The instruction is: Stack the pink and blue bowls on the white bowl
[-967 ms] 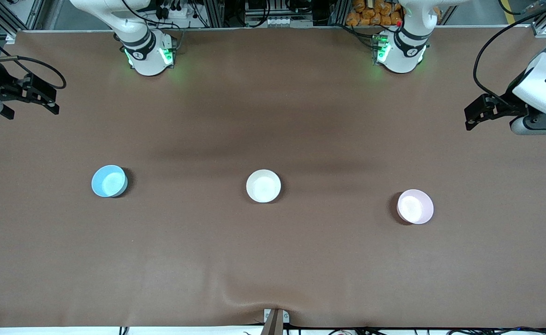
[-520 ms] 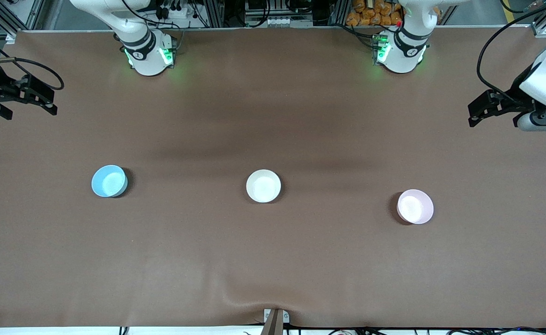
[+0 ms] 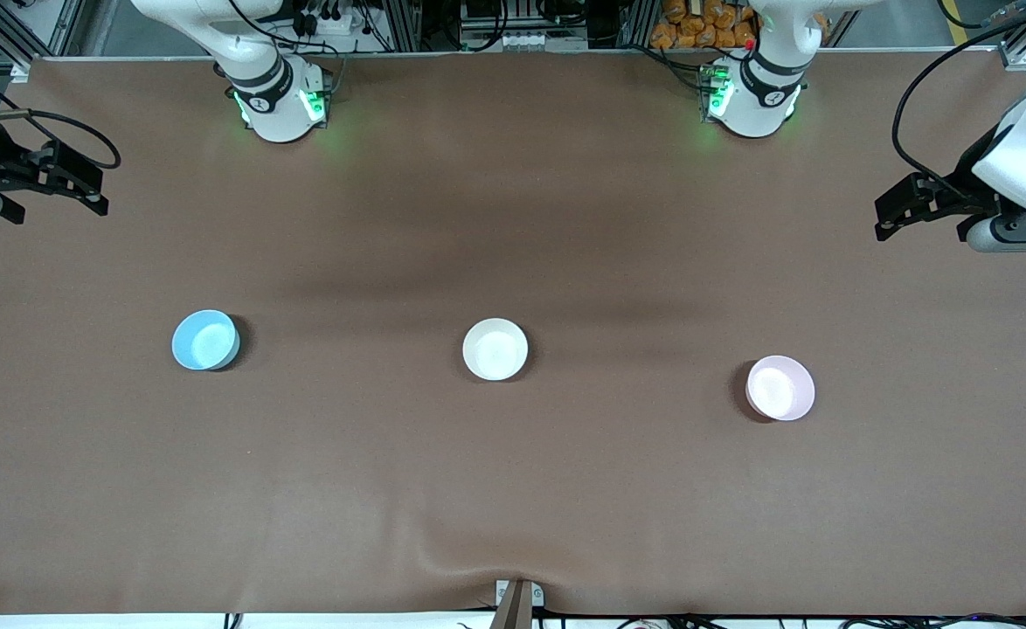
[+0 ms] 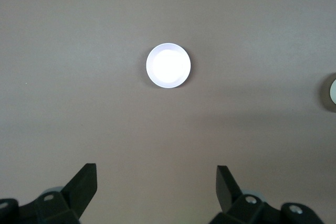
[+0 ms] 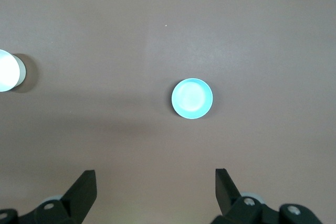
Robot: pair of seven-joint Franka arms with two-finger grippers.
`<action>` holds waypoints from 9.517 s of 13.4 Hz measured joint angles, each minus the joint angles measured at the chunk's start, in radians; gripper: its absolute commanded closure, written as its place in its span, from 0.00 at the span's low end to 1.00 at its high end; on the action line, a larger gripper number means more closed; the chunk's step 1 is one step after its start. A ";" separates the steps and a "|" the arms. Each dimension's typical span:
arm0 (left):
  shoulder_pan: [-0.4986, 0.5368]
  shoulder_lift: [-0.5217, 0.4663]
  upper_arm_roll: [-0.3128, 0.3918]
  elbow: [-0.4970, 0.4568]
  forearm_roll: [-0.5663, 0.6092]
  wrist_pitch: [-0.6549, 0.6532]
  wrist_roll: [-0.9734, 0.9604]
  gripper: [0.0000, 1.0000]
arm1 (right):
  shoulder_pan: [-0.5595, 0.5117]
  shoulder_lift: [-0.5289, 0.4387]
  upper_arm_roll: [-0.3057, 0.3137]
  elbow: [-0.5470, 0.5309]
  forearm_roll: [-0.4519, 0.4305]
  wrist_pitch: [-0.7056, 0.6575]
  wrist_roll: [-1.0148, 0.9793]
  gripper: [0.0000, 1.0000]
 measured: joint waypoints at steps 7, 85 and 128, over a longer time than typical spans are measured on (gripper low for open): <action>0.003 0.000 0.003 0.000 0.000 0.000 0.000 0.00 | -0.001 0.004 -0.005 0.000 0.000 -0.001 0.000 0.00; 0.092 0.194 0.006 -0.344 0.000 0.526 0.018 0.00 | -0.002 0.011 -0.023 0.000 0.001 -0.030 0.000 0.00; -0.493 0.751 -0.146 0.050 -0.046 0.717 -0.671 1.00 | -0.030 0.095 -0.026 0.000 0.005 -0.016 0.000 0.00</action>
